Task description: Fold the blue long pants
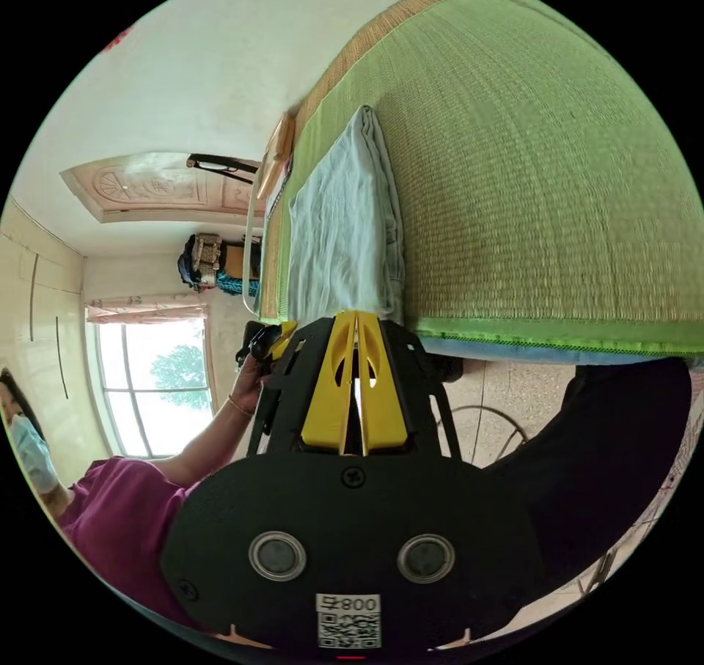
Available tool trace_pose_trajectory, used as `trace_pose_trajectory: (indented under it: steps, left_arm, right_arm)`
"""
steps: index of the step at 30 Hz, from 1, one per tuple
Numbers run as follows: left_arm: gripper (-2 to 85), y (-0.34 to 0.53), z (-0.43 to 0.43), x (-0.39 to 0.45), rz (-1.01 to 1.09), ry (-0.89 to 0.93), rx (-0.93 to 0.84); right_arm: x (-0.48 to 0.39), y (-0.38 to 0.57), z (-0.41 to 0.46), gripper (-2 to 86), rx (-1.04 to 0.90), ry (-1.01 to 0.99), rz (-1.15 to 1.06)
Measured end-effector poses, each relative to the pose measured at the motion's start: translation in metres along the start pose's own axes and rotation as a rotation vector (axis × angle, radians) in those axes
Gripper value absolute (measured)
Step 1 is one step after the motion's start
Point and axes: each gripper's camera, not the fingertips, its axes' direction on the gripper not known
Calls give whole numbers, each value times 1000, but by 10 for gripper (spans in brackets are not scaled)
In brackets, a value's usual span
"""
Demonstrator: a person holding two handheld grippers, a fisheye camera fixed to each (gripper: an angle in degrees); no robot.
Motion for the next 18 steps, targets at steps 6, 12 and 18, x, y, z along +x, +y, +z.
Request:
trace_pose_trajectory:
  steps: [6, 12, 18]
  left_arm:
    - [93, 33, -7, 1, -11, 121, 70]
    - [91, 59, 9, 11, -28, 232, 91]
    - [89, 86, 28, 14, -61, 293, 107]
  right_arm:
    - [23, 31, 20, 84, -106, -218, 12]
    - [57, 44, 48, 136, -165, -428, 112]
    - [87, 51, 42, 146, -91, -550, 171]
